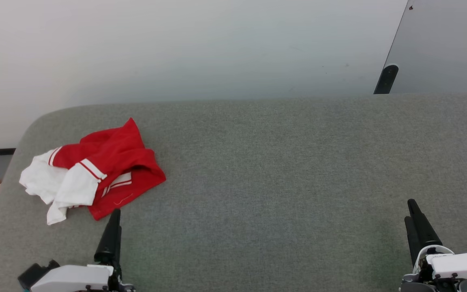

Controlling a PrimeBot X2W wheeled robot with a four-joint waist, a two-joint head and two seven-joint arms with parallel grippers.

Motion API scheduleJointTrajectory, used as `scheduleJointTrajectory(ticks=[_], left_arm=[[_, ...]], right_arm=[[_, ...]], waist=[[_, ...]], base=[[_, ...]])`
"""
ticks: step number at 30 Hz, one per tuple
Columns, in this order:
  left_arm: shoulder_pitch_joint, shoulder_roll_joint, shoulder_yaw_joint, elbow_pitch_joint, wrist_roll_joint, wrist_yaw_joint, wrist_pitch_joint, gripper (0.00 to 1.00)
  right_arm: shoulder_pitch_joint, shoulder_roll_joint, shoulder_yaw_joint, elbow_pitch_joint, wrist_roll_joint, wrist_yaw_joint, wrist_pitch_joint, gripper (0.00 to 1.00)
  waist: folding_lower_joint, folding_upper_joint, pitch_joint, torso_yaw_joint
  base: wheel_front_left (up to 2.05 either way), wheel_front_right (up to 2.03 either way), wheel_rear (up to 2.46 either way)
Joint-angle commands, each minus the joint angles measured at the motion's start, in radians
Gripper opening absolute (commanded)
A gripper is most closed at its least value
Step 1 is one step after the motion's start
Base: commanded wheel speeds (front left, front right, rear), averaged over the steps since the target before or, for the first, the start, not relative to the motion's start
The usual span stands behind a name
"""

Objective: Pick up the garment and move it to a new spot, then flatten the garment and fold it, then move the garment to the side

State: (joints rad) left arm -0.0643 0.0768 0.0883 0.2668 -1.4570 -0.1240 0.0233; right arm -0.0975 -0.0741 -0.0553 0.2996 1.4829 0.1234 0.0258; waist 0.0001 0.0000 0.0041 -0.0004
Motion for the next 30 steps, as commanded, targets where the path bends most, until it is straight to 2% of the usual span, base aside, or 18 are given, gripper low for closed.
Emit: scheduleJointTrajectory(ticks=[1, 14, 22, 30], left_arm=[[-0.028, 0.016, -0.002, -0.016, 0.038, 0.002, -0.011, 1.00], [-0.035, 0.033, 0.010, -0.032, 0.311, 0.023, -0.063, 1.00], [-0.035, 0.040, 0.004, -0.044, 0.464, 0.021, -0.088, 1.00], [-0.026, 0.055, -0.010, -0.068, 0.664, 0.039, -0.118, 1.00]], right_arm=[[-0.034, -0.012, 0.008, -0.008, -0.030, 0.003, -0.010, 1.00], [-0.075, -0.044, 0.048, 0.010, -0.279, 0.004, -0.054, 1.00], [-0.090, -0.046, 0.058, 0.007, -0.418, 0.005, -0.074, 1.00], [-0.104, -0.056, 0.076, -0.005, -0.577, 0.006, -0.094, 1.00]], waist=[[0.0000, 0.0000, 0.000, 0.000], [0.0000, 0.0000, 0.005, -0.002], [0.0000, 0.0000, 0.010, -0.003], [-0.0001, 0.0000, 0.015, -0.005]], base=[[0.00, 0.00, 0.00], [0.00, 0.00, 0.00], [0.00, 0.00, 0.00], [0.00, 0.00, 0.00]])
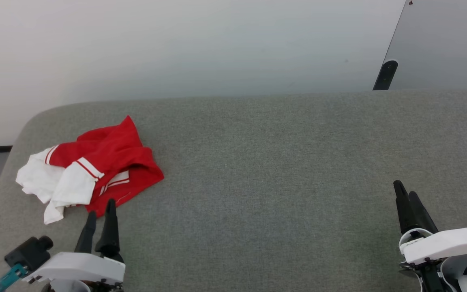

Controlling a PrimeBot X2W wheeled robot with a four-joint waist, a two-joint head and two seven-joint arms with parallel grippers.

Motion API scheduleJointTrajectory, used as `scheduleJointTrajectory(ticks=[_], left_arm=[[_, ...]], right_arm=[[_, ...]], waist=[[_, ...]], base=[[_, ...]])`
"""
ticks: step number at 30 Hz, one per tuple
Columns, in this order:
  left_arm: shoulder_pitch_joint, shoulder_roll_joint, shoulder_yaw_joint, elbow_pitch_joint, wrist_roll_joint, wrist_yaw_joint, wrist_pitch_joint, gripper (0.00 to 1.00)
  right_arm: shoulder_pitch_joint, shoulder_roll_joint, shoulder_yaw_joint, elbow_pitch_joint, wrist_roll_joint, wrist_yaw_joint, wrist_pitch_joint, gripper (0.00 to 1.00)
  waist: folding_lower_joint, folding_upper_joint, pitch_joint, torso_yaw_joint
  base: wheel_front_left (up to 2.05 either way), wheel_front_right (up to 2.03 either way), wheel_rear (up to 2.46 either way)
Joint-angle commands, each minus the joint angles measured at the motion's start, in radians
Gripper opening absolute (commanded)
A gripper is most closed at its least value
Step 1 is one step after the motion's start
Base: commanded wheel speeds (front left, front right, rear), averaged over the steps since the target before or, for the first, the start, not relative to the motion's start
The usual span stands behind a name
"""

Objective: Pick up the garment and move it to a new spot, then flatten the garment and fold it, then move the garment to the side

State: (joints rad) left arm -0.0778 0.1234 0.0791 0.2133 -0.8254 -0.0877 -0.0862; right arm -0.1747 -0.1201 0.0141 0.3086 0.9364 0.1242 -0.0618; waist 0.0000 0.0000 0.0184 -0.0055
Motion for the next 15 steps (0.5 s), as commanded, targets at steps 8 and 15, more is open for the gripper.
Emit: scheduleJointTrajectory(ticks=[8, 15], left_arm=[[-0.002, 0.017, -0.014, -0.026, 0.153, 0.015, -0.030, 1.00], [0.011, 0.024, -0.018, -0.036, 0.245, 0.024, -0.050, 1.00]], right_arm=[[-0.035, -0.019, 0.010, -0.017, -0.171, 0.006, -0.028, 1.00], [-0.039, -0.020, 0.009, -0.018, -0.288, 0.006, -0.050, 1.00]], waist=[[0.0000, 0.0000, 0.002, -0.001], [0.0000, 0.0000, 0.004, -0.003]], base=[[0.00, 0.00, 0.00], [0.00, 0.00, 0.00]])
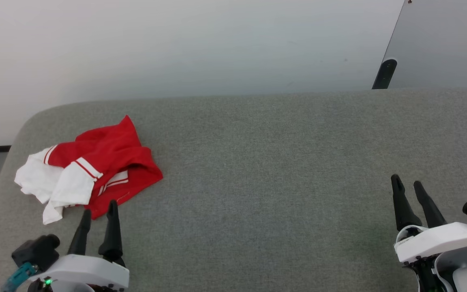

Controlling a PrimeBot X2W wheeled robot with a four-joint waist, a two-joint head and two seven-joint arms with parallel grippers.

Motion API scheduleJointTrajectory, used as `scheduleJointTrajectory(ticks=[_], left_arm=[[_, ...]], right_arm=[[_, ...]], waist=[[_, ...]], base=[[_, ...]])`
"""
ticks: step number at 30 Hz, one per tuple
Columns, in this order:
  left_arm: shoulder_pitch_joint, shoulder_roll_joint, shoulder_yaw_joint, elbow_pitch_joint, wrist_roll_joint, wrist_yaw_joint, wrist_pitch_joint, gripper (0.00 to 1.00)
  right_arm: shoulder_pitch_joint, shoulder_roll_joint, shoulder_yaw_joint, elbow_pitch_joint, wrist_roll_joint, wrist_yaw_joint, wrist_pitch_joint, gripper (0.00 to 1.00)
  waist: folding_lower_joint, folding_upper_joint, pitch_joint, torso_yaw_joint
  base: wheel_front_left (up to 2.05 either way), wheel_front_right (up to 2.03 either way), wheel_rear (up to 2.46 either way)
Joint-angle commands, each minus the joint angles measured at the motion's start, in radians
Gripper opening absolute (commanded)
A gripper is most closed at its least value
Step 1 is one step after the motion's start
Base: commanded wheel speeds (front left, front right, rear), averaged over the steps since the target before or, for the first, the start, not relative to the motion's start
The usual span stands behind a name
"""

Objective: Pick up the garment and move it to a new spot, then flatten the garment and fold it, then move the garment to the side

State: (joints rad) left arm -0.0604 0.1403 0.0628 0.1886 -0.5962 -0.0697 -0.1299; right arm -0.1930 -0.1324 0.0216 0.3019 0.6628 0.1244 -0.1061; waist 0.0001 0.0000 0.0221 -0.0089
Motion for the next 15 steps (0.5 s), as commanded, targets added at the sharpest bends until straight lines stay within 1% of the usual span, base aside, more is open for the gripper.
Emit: scheduleJointTrajectory(ticks=[1, 15], left_arm=[[-0.005, 0.008, -0.003, -0.012, 0.028, 0.006, -0.008, 1.00], [-0.003, 0.020, -0.011, -0.020, 0.175, 0.011, -0.044, 1.00]], right_arm=[[-0.021, -0.007, 0.002, -0.011, -0.029, 0.006, -0.009, 1.00], [-0.035, -0.008, -0.008, -0.016, -0.221, 0.007, -0.042, 1.00]], waist=[[-0.0001, 0.0000, 0.000, 0.000], [-0.0001, 0.0000, 0.008, -0.001]], base=[[0.00, 0.00, 0.00], [0.00, 0.00, 0.00]])
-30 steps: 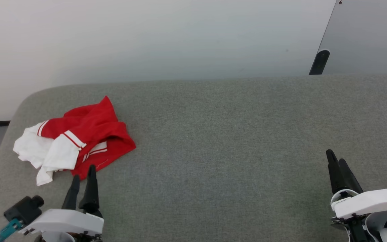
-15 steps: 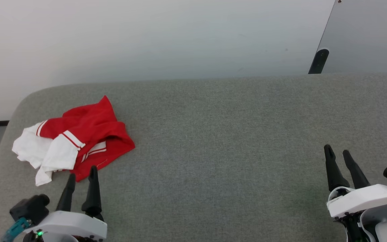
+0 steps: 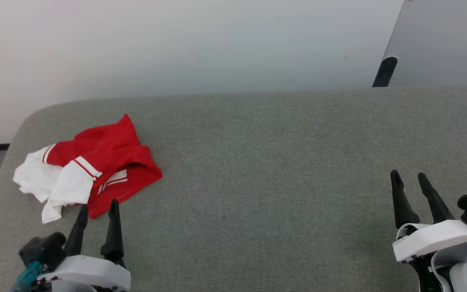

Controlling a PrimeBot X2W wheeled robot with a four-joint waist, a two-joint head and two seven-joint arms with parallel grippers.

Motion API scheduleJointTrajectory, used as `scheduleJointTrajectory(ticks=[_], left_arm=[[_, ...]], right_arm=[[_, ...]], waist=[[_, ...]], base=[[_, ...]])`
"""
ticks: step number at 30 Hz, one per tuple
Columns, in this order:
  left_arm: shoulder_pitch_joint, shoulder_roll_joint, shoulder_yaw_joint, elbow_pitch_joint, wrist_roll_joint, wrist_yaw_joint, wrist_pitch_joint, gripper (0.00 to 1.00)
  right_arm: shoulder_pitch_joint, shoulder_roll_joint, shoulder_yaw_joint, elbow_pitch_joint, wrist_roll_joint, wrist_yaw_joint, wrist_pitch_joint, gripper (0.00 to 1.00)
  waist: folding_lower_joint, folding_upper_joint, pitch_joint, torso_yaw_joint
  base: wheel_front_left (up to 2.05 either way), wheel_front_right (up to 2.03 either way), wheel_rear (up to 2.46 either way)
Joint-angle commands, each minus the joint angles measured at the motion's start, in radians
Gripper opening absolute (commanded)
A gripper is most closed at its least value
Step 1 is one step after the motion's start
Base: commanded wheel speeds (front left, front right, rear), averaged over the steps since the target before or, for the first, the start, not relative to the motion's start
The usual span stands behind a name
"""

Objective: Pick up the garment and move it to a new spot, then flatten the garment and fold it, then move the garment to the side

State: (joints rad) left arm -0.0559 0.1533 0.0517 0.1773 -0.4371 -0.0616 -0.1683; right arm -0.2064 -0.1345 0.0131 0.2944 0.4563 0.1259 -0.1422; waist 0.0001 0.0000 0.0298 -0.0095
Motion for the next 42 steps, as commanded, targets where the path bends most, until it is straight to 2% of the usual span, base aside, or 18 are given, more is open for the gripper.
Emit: scheduleJointTrajectory(ticks=[1, 19, 37, 42], left_arm=[[-0.008, 0.007, 0.000, -0.009, 0.025, 0.003, -0.009, 1.00], [-0.013, 0.010, 0.012, 0.006, 0.153, -0.006, -0.048, 1.00], [-0.017, 0.002, 0.032, 0.015, 0.246, -0.019, -0.084, 1.00], [-0.018, -0.007, 0.042, 0.016, 0.247, -0.027, -0.091, 1.00]], right_arm=[[-0.023, -0.006, 0.000, -0.008, -0.025, 0.005, -0.009, 1.00], [-0.041, -0.002, -0.014, -0.001, -0.179, 0.006, -0.046, 1.00], [-0.049, 0.005, -0.030, 0.006, -0.262, 0.007, -0.091, 1.00], [-0.044, 0.013, -0.029, 0.016, -0.241, 0.007, -0.100, 1.00]], waist=[[-0.0001, 0.0000, 0.001, 0.000], [-0.0001, 0.0000, 0.013, -0.004], [-0.0001, 0.0000, 0.020, -0.009], [-0.0001, 0.0000, 0.021, -0.009]], base=[[0.00, 0.00, 0.00], [0.00, 0.00, 0.00], [0.00, 0.00, 0.00], [0.00, 0.00, 0.00]])
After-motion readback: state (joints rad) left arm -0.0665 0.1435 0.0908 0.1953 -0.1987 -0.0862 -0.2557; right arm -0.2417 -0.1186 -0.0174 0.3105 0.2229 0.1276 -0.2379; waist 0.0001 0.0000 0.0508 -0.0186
